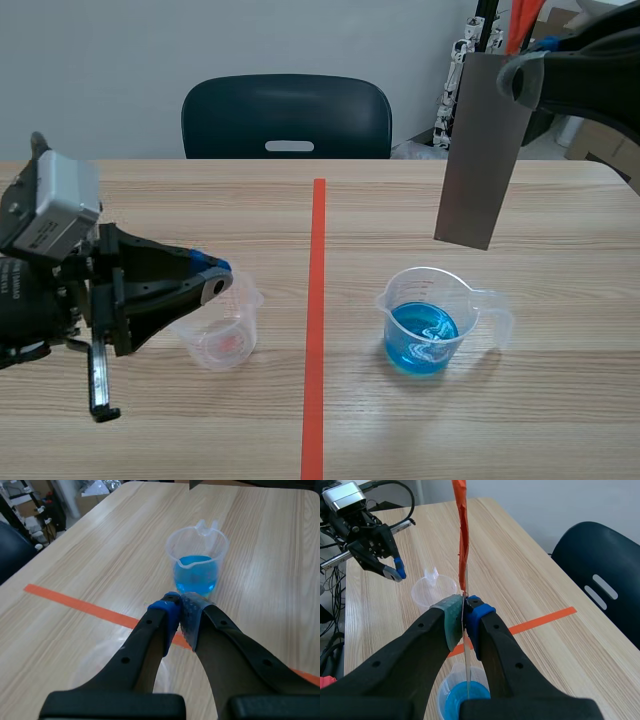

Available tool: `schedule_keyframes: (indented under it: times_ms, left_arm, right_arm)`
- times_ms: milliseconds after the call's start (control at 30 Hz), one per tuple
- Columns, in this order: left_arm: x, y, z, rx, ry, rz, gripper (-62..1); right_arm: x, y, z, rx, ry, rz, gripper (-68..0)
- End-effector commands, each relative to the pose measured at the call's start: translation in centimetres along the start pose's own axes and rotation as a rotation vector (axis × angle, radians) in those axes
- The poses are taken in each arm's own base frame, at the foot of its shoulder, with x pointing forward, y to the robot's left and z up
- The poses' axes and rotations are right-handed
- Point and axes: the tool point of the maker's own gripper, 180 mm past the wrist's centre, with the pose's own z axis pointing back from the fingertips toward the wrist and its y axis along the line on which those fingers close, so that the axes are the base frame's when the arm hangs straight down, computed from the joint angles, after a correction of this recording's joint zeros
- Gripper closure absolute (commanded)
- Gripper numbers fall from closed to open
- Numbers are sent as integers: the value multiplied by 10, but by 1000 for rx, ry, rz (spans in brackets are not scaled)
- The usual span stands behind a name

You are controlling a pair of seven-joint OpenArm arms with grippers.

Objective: Do the redox reaction experiment. move the plate over the left beaker

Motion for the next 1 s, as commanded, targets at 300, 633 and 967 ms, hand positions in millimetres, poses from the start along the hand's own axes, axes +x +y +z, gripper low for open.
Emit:
schedule_keyframes:
  times_ms: [300,633,967]
  left_arm:
    - [-14,-19,54,123,-40,129,-21]
    - [-57,-40,86,276,-56,191,-27]
    - [-67,-65,119,418,-249,147,-27]
  right_arm:
    - [18,-1,0,5,-49,26,-6]
    - [7,12,-24,51,-69,56,-6]
    - [10,26,-50,91,-149,74,-6]
